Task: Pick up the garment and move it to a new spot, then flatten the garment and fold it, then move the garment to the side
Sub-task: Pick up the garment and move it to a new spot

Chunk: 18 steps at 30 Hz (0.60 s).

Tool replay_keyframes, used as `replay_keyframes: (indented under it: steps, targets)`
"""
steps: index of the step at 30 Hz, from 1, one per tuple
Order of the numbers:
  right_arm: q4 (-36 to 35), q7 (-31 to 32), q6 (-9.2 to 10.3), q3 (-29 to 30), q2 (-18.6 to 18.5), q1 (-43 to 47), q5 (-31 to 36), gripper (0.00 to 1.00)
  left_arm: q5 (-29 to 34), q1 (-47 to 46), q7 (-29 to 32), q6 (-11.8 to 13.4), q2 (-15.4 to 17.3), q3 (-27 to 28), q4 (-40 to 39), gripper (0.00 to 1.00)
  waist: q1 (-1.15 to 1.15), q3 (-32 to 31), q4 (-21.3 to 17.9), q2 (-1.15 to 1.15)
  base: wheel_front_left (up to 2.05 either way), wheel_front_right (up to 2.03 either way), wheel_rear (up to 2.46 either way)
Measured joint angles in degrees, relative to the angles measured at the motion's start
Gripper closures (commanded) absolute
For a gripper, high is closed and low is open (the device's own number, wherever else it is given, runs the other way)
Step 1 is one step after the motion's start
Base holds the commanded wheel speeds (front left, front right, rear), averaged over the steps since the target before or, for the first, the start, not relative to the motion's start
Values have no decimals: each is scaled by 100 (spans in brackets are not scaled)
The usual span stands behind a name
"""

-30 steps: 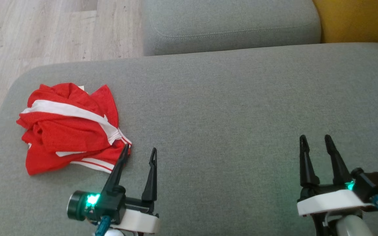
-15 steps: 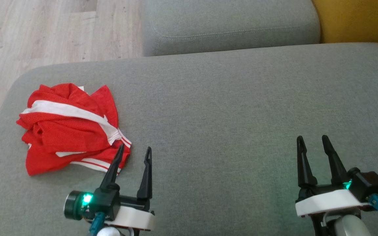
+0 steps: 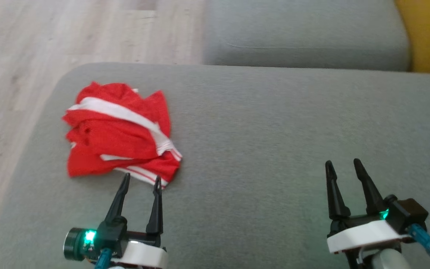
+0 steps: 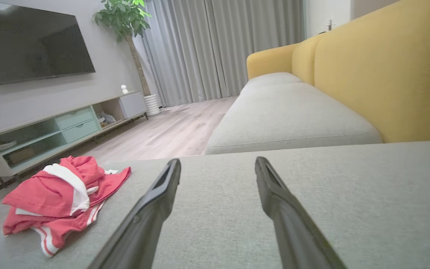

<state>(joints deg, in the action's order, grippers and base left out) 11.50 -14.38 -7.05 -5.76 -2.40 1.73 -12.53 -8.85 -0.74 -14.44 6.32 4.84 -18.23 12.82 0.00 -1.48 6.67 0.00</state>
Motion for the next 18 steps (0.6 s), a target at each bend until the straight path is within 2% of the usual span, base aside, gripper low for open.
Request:
replay_keyframes:
  steps: [12,18]
  targets:
    - [-2,0,0,-343,1,94,-60,0,148,263,0,-64,0,186,1,0,0,-168,1051,0,0,0,0]
    - [8,0,0,-478,1,184,-129,0,187,344,0,-79,1,243,9,0,0,-261,1419,0,0,0,0]
